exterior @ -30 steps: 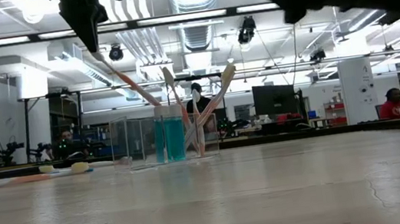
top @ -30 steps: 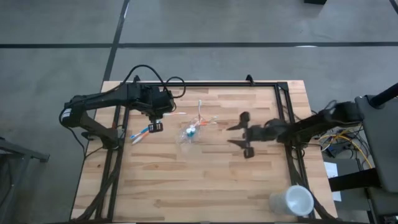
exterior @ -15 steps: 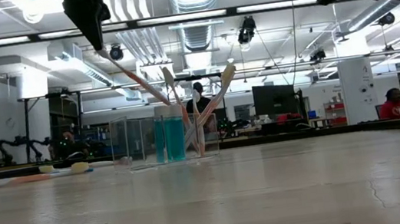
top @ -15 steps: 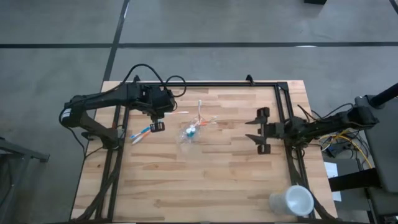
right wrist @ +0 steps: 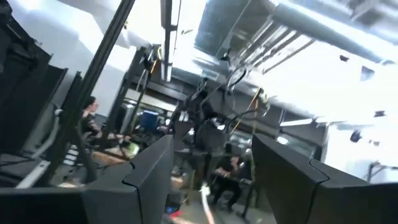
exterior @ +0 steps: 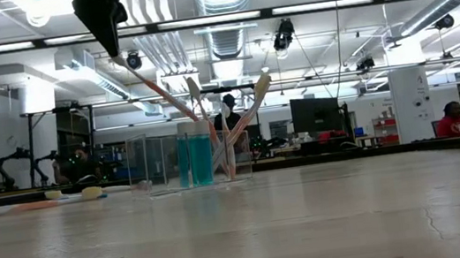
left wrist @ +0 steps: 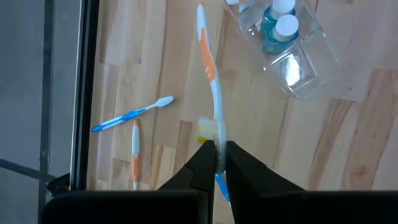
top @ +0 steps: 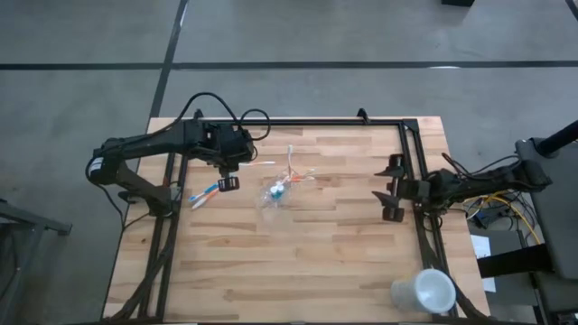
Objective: Pick & Place toothbrushing station
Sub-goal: Put the orange toothbrush into the transparent
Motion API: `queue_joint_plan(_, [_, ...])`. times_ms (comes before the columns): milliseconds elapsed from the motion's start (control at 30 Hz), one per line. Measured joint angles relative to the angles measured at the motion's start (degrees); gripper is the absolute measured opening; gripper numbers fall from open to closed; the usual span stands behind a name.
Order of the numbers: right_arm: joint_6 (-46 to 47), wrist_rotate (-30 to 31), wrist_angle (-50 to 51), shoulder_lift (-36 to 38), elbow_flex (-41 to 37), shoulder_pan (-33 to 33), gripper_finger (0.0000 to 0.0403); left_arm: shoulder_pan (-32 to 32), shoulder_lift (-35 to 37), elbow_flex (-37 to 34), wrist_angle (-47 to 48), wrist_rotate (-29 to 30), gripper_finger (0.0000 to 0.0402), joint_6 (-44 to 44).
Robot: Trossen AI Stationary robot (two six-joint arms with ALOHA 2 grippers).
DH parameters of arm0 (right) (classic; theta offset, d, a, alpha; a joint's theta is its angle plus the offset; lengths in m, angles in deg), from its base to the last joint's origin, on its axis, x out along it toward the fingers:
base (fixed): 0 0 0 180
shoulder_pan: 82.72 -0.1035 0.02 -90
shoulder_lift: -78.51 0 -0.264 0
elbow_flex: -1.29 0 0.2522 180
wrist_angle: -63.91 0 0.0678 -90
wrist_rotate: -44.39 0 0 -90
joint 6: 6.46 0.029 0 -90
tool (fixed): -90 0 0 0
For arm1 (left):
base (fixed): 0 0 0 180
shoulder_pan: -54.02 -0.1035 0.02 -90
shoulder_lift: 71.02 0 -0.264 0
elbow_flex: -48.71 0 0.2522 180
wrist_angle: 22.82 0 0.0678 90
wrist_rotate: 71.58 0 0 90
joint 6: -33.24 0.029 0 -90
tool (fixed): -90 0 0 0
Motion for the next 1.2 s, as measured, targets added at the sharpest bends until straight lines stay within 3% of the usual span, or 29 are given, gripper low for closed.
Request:
queue_joint_plan(400, [-8.0, 0.0, 0.0, 4.1, 0.0, 0.0, 0.0215, 0.0, 0.0, 0.0, -0.3, -0.3, 0.0028, 1.4])
queue_joint_plan(800, [-9.1, 0.0, 0.4, 4.1, 0.0, 0.0, 0.0215, 0.0, 0.0, 0.0, -0.3, -0.6, 0.0028, 2.8])
queue_joint_plan(1067, [2.9, 0.0, 0.6, 3.3, 0.0, 0.0, 0.0215, 0.0, 0.0, 1.7, -0.4, -0.5, 0.0028, 4.5])
queue_joint_plan(1200, [8.2, 0.0, 5.2, 3.6, 0.0, 0.0, 0.0215, 0.0, 0.0, 4.4, -0.4, -0.5, 0.0028, 4.6])
